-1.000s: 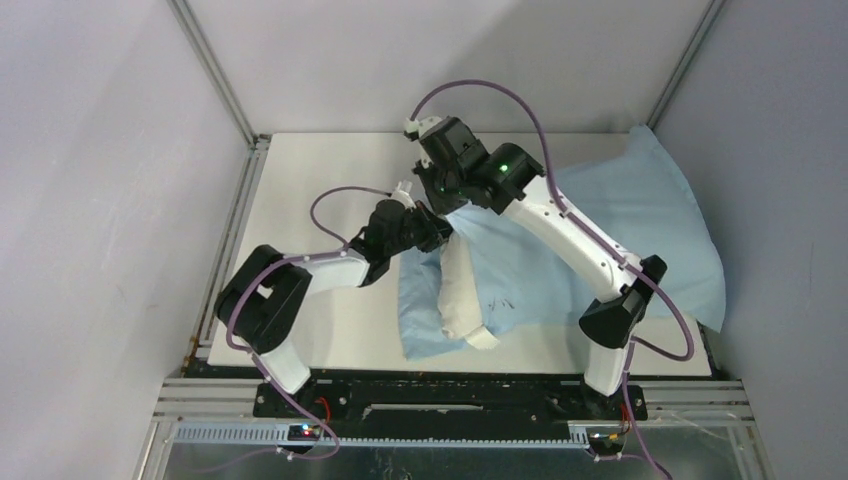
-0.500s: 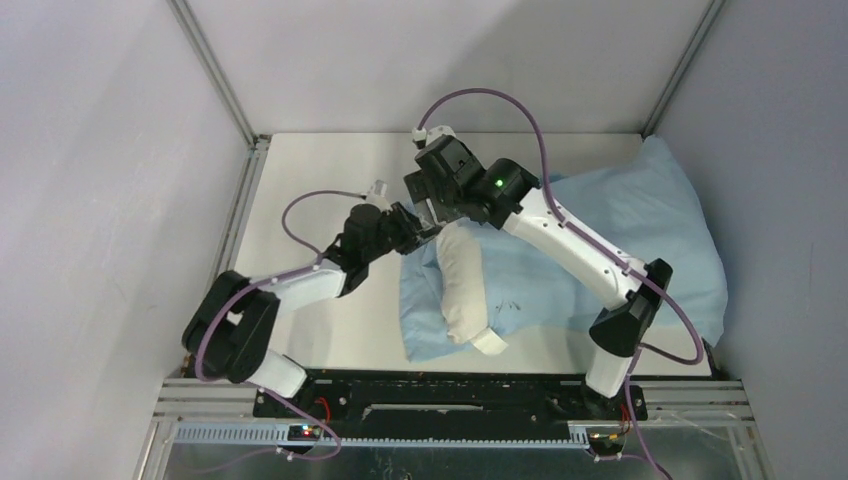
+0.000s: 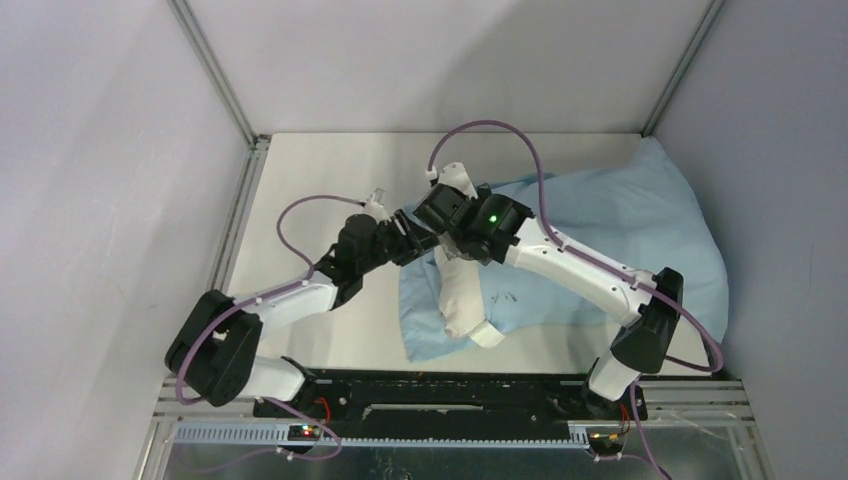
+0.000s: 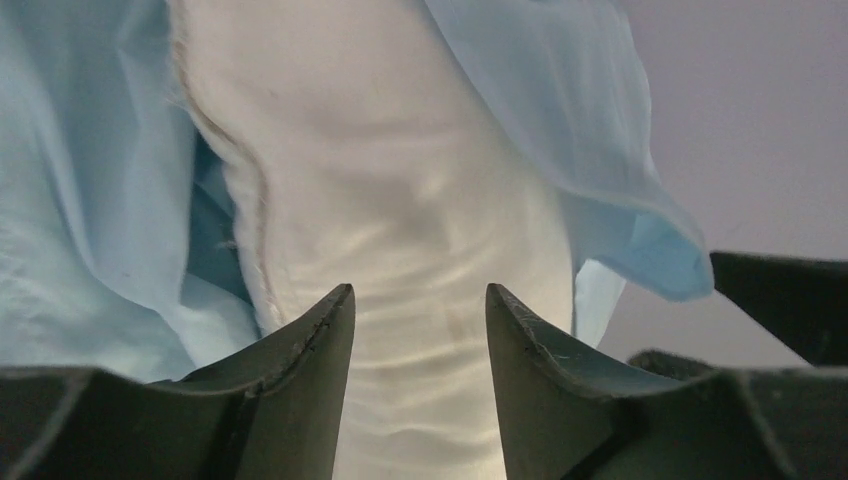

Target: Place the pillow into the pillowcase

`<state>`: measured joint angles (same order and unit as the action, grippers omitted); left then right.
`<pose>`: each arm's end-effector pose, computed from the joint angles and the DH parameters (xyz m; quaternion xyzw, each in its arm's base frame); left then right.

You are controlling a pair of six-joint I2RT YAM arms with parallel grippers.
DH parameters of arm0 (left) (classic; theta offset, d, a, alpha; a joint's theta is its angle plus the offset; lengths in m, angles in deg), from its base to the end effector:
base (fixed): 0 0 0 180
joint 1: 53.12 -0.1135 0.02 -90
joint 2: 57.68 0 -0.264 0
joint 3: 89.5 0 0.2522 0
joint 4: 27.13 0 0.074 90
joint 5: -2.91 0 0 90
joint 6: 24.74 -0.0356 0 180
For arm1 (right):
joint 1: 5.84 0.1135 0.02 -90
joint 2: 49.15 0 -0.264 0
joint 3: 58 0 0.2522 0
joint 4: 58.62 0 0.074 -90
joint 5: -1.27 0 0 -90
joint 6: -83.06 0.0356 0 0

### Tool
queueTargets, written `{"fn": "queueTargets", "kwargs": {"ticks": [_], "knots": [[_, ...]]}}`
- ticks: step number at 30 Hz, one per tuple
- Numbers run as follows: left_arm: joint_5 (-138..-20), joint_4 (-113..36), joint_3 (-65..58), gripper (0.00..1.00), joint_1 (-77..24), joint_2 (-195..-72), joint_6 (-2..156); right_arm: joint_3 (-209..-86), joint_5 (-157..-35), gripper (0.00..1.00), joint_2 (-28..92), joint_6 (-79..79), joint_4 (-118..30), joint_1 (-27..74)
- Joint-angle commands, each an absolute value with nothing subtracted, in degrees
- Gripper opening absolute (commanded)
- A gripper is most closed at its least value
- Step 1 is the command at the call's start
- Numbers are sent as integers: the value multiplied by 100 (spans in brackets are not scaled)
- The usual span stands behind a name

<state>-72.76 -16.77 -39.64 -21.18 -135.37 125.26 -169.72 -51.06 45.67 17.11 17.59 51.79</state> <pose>0.2416 -0.1610 0.2211 -0.1224 0.7940 -0.4919 0.3356 0.1981 0.2718 0.3620 -0.1819 0.8985 -0.0717 0.3931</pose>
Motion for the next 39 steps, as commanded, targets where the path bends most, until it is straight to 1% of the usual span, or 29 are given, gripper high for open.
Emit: {"fn": "queueTargets", "kwargs": {"ticks": [1, 3, 4, 9, 11, 13, 16, 19, 21, 23, 25, 26, 27, 28, 31, 33, 36, 39], "knots": [[-7229, -1509, -3867, 56, -1777, -13708, 12446, -16962, -4615, 70, 4688, 2240, 2107, 5162], [-7228, -1330, -3838, 57, -1709, -13898, 12523, -16707, -4685, 64, 4557, 2424, 2097, 5246], [-7218, -1280, -3810, 58, -1675, -13986, 12535, -16530, -4696, 63, 4453, 2509, 2055, 5308], [-7099, -920, -3720, 63, -1538, -14426, 12599, -15983, -4696, 63, 4061, 3044, 2089, 5595], [-7088, -789, -3688, 64, -1506, -14592, 12675, -15726, -4773, 63, 3923, 3175, 1989, 5722], [-7101, -751, -3646, 61, -1469, -14730, 12722, -15598, -4743, 65, 3883, 3424, 2063, 5853], [-7190, -744, -3621, 51, -1446, -14855, 12785, -15413, -4673, 66, 3821, 3681, 2142, 5981], [-7246, -749, -3614, 35, -1448, -14867, 12827, -15202, -4713, 67, 3789, 3609, 2033, 5908], [-7273, -768, -3575, 27, -1445, -14865, 12836, -15048, -4776, 65, 3786, 3473, 1835, 5743], [-7324, -936, -3498, 16, -1445, -14845, 12816, -15034, -4617, 62, 3772, 3453, 1871, 5673], [-7462, -1244, -3399, 8, -1450, -14801, 12767, -15041, -4490, 55, 3686, 3437, 1930, 5618], [-7540, -1360, -3349, 4, -1453, -14789, 12752, -15035, -4453, 48, 3635, 3417, 1937, 5600], [-7617, -1458, -3306, 2, -1464, -14786, 12748, -15036, -4440, 36, 3552, 3374, 1911, 5604], [-7675, -1531, -3250, 0, -1468, -14786, 12756, -15056, -4428, 27, 3503, 3340, 1894, 5629], [-7862, -1804, -3058, 0, -1493, -14800, 12749, -15266, -4278, 6, 3451, 3396, 2108, 5827], [-7993, -2012, -2909, 0, -1498, -14815, 12720, -15525, -4148, 0, 3437, 3516, 2338, 6037], [-8084, -2171, -2705, 0, -1498, -14882, 12701, -15830, -4044, 0, 3390, 3500, 2514, 6423], [-8111, -2187, -2536, 0, -1495, -14920, 12718, -15668, -4561, 0, 3145, 3166, 2025, 6772]]}}
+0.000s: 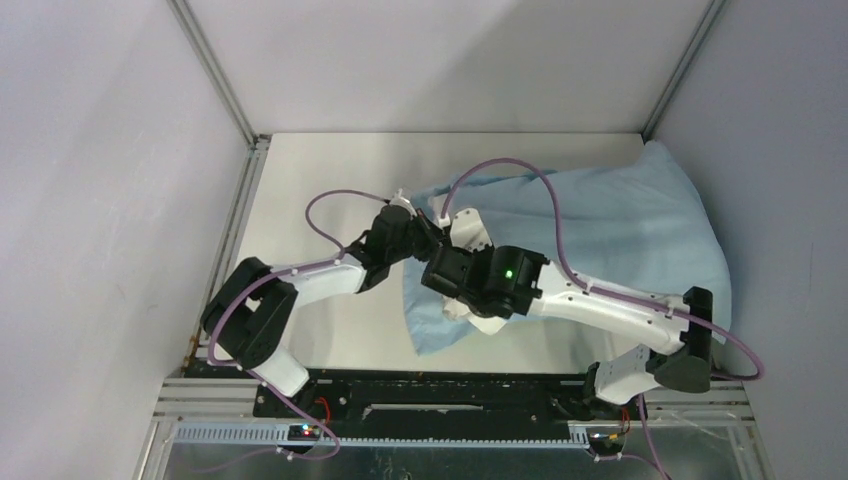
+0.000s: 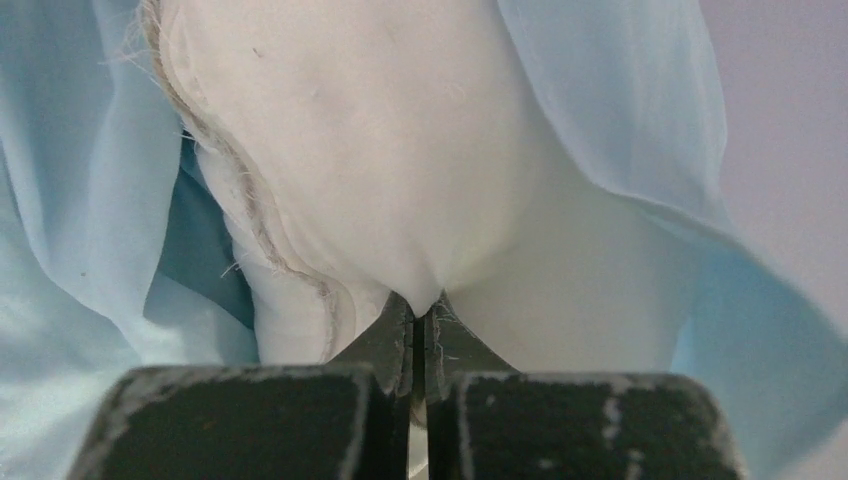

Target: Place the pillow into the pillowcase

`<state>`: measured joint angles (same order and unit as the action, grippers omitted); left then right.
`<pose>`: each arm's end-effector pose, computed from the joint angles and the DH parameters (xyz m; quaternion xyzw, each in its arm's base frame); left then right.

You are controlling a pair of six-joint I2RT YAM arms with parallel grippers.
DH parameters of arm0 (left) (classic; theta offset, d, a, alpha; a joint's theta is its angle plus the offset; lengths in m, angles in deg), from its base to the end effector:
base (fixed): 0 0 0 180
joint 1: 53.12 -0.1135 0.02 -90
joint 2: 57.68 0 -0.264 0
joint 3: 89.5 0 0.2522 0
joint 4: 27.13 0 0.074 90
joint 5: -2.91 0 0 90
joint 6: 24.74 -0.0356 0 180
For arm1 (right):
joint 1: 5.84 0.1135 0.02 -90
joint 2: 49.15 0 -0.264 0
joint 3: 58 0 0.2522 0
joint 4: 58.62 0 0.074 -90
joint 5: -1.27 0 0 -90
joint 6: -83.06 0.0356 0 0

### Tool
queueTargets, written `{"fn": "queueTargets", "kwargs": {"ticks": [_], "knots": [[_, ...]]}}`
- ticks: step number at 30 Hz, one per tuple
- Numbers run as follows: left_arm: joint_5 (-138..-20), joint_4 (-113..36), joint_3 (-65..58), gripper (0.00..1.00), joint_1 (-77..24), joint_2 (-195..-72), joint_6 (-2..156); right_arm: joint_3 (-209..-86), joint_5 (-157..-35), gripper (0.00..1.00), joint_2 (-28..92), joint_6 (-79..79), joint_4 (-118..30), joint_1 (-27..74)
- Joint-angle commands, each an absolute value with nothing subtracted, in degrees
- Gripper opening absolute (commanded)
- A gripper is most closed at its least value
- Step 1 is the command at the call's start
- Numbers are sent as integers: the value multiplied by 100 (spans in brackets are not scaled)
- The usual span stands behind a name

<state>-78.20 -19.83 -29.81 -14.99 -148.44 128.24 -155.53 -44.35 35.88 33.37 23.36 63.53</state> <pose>0.2636 -0.2139 0.2033 -0.1383 0.8246 -0.4619 0.2959 0.1213 0.2516 0.3380 -0.1635 0.8989 -0.0792 0.3988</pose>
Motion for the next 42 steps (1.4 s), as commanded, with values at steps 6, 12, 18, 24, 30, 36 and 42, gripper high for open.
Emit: {"fn": "queueTargets", "kwargs": {"ticks": [6, 12, 18, 24, 30, 36, 42], "knots": [[-8217, -2774, -1937, 0, -1498, -14882, 12540, -13659, -7014, 0, 2266, 2684, -256, 7336], [-8232, -2692, -2045, 0, -1235, -14973, 12676, -13202, -7225, 0, 1833, 2628, -492, 6812], [-8172, -2019, -2762, 0, -1147, -14858, 12831, -13863, -7437, 0, 1669, 2249, -499, 6176], [-8127, -1925, -3195, 6, -1143, -14436, 12731, -14736, -7352, 1, 2220, 1913, -218, 6074], [-8273, -2488, -3227, 21, -1195, -13901, 12385, -15310, -7147, 32, 2232, 1802, 99, 6028], [-8349, -2957, -3477, 30, -1508, -13325, 12265, -15960, -6653, 69, 2398, 1794, 646, 5685], [-8221, -3138, -3918, 46, -2145, -12892, 12260, -16354, -6315, 88, 3112, 1767, 908, 4829]]}}
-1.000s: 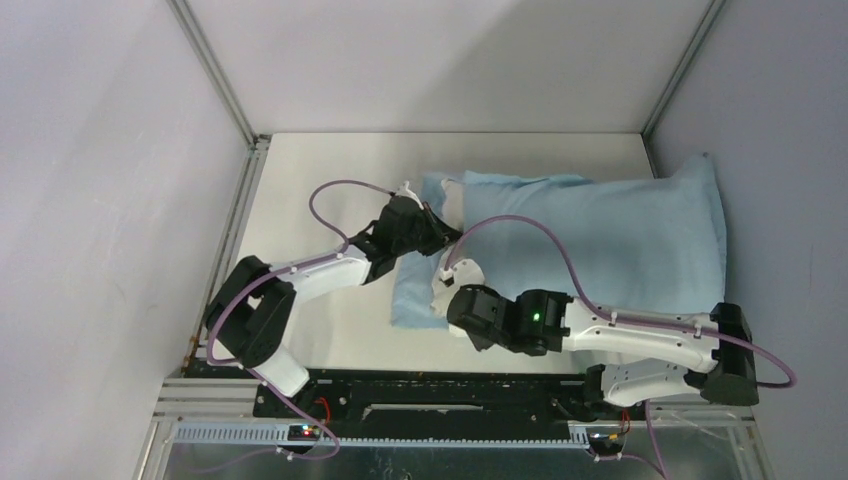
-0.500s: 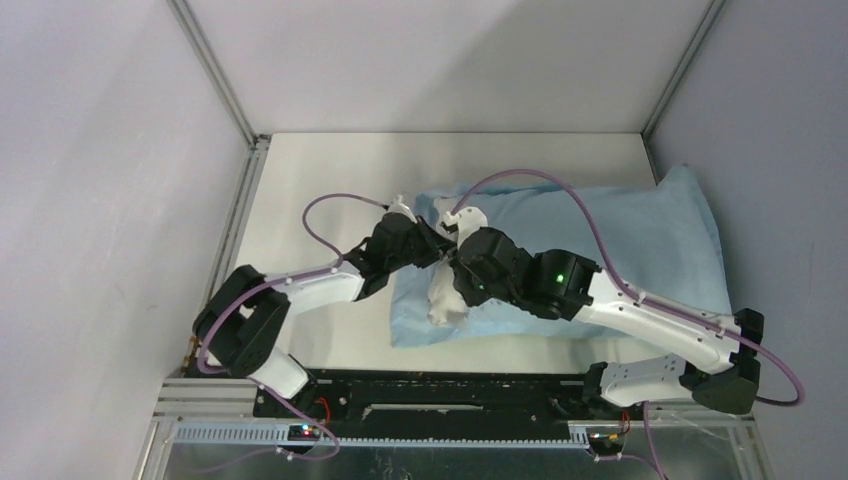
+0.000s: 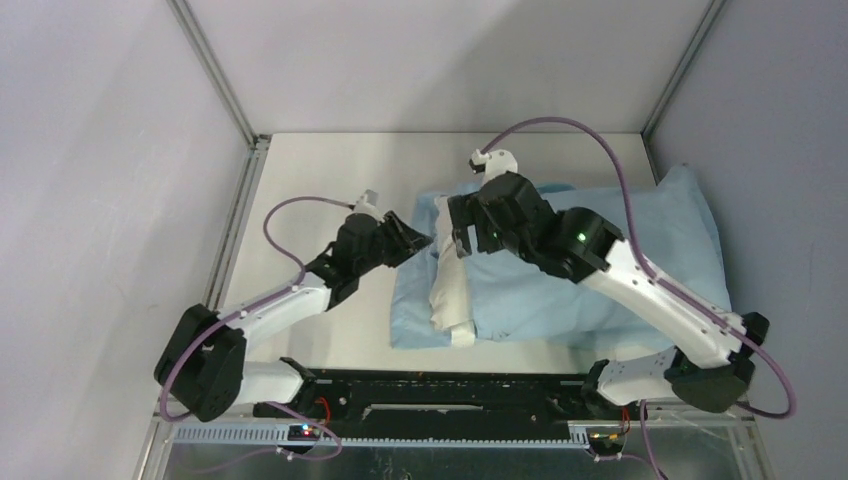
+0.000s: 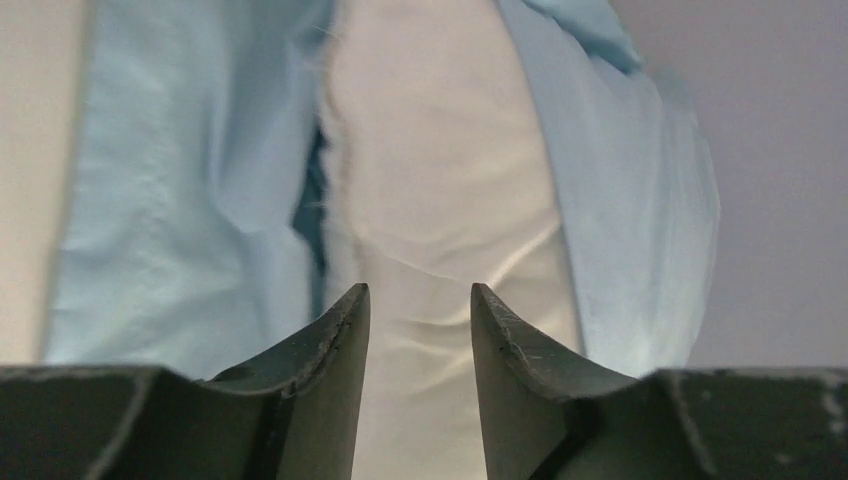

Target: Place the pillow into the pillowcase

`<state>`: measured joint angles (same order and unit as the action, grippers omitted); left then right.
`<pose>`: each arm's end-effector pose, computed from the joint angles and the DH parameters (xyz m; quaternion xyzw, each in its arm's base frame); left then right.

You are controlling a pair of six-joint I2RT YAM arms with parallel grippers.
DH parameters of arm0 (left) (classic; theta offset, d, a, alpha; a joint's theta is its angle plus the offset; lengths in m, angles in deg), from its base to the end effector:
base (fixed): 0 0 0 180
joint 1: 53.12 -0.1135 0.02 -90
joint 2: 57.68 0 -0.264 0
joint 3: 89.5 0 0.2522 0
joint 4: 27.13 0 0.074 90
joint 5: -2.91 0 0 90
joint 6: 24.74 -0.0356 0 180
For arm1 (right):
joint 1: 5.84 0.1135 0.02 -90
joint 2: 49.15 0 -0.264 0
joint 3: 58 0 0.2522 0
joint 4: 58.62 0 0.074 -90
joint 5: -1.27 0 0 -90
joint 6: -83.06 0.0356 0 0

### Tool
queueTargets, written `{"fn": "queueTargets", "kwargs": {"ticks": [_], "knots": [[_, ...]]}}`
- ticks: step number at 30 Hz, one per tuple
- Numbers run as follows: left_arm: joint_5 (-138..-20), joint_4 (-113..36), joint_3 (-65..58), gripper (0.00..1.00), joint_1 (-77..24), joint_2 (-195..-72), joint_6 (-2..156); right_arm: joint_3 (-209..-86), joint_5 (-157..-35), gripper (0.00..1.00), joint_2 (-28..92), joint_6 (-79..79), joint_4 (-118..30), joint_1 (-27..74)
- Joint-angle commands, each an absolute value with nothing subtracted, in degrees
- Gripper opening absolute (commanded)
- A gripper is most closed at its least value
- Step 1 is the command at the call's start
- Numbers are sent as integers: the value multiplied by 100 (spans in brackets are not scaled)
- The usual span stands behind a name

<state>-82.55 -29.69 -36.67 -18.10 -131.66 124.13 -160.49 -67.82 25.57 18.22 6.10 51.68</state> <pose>0.2298 -0.1645 0.2322 -0.1517 0.8231 -0.4218 0.3487 0.1500 0.2119 0.4212 -0.1674 0.8676 0.1682 0.4370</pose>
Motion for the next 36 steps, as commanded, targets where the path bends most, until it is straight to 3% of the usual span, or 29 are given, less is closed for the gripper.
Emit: {"fn": "queueTargets", "kwargs": {"ticks": [1, 10, 16, 19, 20, 22, 23, 29, 36], "knots": [[-8166, -3141, -3970, 47, -2238, -12854, 12269, -16478, -6216, 89, 3325, 1728, 947, 4771], [-7831, -3132, -4377, 53, -2846, -12504, 12235, -17566, -5392, 99, 5395, 1613, 1270, 4864], [-7696, -3155, -4502, 56, -3039, -12413, 12198, -17140, -5259, 100, 6241, 1833, 1180, 4755], [-7681, -3154, -4479, 59, -3070, -12424, 12156, -16762, -5488, 82, 6266, 1714, 859, 4550], [-7666, -3114, -4440, 60, -3071, -12459, 12143, -16700, -5671, 65, 6168, 1655, 786, 4488], [-7603, -3032, -4349, 61, -3021, -12582, 12129, -16675, -5948, 15, 5879, 1529, 692, 4458], [-7578, -3008, -4296, 63, -2986, -12663, 12114, -16650, -6114, 1, 5682, 1465, 641, 4456], [-7622, -2989, -3872, 65, -2518, -13172, 11967, -16083, -7739, 0, 4084, 1245, -207, 4260], [-7641, -2875, -3570, 65, -1939, -13573, 11853, -15677, -8328, 0, 3214, 1248, -403, 4090]]}}
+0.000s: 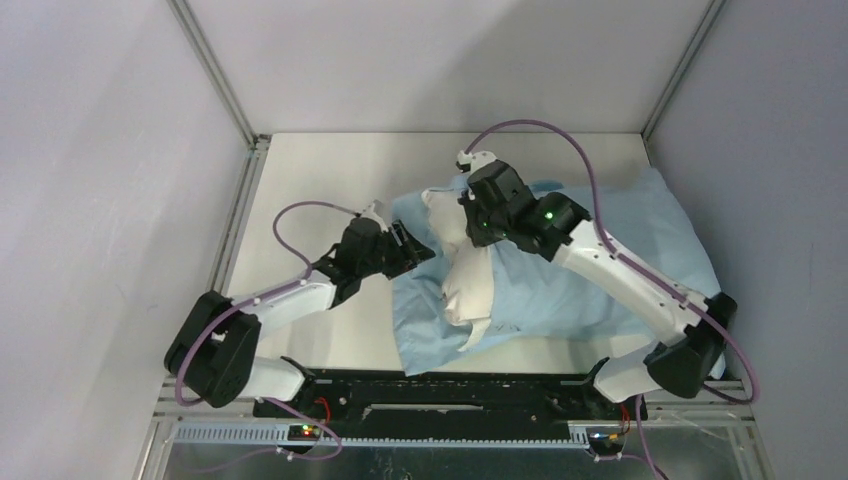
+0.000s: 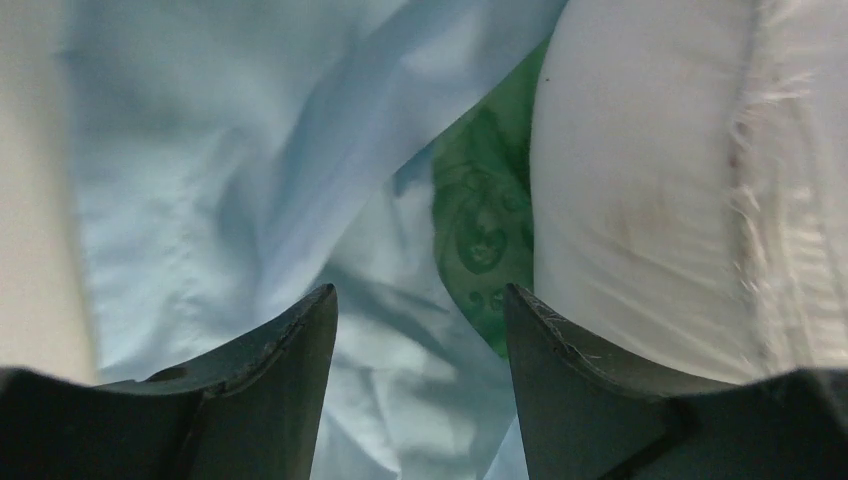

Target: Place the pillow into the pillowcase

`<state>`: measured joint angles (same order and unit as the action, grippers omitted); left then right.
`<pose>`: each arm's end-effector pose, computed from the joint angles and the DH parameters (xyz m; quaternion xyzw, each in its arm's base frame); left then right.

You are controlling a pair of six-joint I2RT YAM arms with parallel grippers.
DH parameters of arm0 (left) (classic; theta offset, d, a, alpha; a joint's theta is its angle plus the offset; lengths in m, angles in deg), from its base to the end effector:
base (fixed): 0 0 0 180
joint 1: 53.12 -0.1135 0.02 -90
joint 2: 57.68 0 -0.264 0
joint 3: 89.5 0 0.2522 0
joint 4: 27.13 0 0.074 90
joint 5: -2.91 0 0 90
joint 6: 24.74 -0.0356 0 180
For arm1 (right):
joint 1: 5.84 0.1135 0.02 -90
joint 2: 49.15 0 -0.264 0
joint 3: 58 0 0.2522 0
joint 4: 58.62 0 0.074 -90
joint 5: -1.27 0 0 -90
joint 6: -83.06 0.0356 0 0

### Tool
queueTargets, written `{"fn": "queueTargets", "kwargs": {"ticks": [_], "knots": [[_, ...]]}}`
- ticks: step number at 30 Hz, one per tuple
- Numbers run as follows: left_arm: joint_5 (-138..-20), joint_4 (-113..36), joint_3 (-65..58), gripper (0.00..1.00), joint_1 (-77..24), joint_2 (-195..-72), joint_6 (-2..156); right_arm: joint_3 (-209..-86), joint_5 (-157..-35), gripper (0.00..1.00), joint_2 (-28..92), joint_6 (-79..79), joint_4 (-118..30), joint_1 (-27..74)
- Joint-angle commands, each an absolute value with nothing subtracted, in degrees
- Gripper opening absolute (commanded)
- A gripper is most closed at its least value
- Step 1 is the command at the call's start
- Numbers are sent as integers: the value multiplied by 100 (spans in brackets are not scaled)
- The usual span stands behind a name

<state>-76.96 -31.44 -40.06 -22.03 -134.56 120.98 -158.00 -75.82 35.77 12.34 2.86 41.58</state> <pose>0.2337 -0.1482 0.1970 -0.1436 0.8593 -0.3892 0.2992 0.2191 0.2266 0.3634 -0.1838 0.9051 0.1157 0.3656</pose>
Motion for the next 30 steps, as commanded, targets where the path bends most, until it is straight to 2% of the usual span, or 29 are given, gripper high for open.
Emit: {"fn": "queueTargets", "kwargs": {"ticks": [1, 7, 11, 15, 25, 30], "knots": [[-7710, -2946, -3520, 65, -1856, -13607, 11808, -15656, -8347, 0, 3157, 1264, -408, 4041], [-8633, -3590, -3263, 62, -1501, -13714, 11512, -15725, -8390, 0, 2971, 1288, -331, 3973], [-8587, -3382, -3213, 54, -1395, -13977, 11622, -15783, -8384, 0, 2821, 1421, -359, 3918], [-8688, -3254, -3063, 50, -1211, -14274, 11844, -15799, -8580, 0, 2732, 1557, -467, 3832], [-9786, -3213, -2472, 53, -920, -14962, 12275, -15683, -8726, 0, 2681, 1757, -546, 3930], [-10593, -3626, -2269, 41, -769, -15264, 12451, -15658, -8681, 0, 2582, 1781, -556, 3966]]}}
